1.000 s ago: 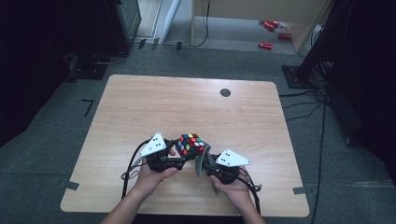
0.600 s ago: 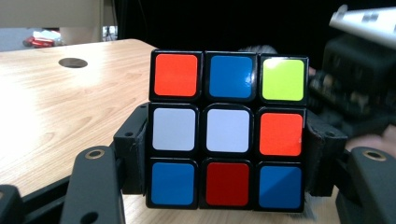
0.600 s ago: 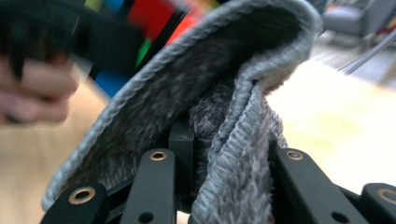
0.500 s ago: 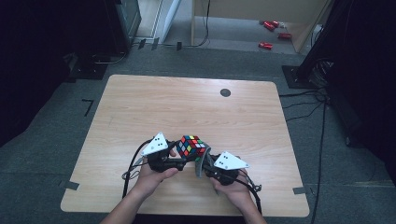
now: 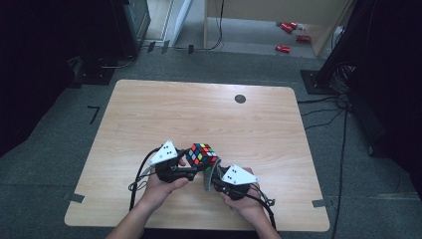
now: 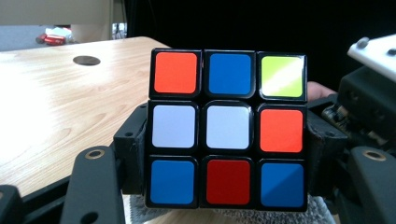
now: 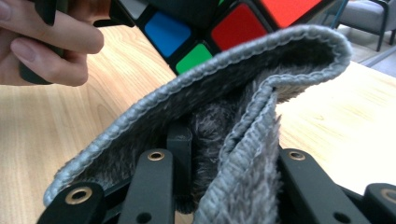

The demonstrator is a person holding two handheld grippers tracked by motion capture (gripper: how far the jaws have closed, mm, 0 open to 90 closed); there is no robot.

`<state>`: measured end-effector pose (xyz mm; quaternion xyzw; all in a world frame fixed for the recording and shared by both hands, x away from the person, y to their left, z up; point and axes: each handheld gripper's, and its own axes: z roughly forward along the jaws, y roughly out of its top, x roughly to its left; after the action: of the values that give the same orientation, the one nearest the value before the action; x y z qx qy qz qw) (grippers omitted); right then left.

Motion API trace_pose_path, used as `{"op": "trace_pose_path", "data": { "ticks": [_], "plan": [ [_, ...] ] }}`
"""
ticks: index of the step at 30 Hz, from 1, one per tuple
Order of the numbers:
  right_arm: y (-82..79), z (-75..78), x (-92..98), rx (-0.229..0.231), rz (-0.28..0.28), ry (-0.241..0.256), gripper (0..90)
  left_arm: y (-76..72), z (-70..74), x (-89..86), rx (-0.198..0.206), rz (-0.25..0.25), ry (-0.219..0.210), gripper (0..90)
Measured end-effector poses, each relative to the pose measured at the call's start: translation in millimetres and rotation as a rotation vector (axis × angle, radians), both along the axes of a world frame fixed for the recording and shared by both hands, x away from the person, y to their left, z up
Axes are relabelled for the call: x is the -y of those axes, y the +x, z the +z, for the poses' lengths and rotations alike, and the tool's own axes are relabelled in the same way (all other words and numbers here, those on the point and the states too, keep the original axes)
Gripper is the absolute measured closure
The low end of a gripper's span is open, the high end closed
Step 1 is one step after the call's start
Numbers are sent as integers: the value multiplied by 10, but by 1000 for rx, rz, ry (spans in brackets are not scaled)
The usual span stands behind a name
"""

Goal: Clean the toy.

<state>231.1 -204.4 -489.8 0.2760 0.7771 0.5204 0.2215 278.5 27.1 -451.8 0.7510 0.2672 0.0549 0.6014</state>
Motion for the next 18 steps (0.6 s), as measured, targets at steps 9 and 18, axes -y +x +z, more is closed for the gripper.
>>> {"op": "trace_pose_path", "data": {
  "ticks": [9, 18],
  "plan": [
    [31, 35, 103, 10, -29, 54, 696, 7, -7, -9, 3, 15, 15, 348],
    [24, 37, 93, 18, -22, 34, 695, 19, -20, -21, -5, 23, 19, 348]
  ]
}}
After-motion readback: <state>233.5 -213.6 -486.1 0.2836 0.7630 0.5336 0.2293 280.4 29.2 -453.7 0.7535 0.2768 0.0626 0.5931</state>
